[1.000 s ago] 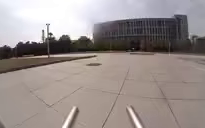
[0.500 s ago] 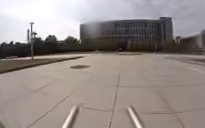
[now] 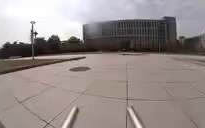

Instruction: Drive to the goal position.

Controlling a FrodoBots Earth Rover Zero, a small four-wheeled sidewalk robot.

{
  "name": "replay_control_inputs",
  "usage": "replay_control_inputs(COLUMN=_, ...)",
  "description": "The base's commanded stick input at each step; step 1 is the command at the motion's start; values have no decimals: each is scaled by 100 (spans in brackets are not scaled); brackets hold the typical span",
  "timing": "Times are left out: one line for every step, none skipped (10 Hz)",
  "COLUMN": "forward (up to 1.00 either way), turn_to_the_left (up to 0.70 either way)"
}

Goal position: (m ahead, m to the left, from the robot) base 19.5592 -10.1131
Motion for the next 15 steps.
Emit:
replay_control_inputs(forward=100, turn_to_the_left=2)
replay_control_inputs(forward=100, turn_to_the_left=2)
replay_control_inputs(forward=100, turn_to_the_left=2)
replay_control_inputs(forward=100, turn_to_the_left=2)
replay_control_inputs(forward=100, turn_to_the_left=-21)
replay_control_inputs(forward=100, turn_to_the_left=-38)
replay_control_inputs(forward=100, turn_to_the_left=-38)
replay_control_inputs(forward=100, turn_to_the_left=-38)
replay_control_inputs(forward=100, turn_to_the_left=-38)
replay_control_inputs(forward=100, turn_to_the_left=-38)
replay_control_inputs(forward=100, turn_to_the_left=-38)
replay_control_inputs(forward=100, turn_to_the_left=-38)
replay_control_inputs(forward=100, turn_to_the_left=-38)
replay_control_inputs(forward=100, turn_to_the_left=-38)
replay_control_inputs(forward=100, turn_to_the_left=-38)
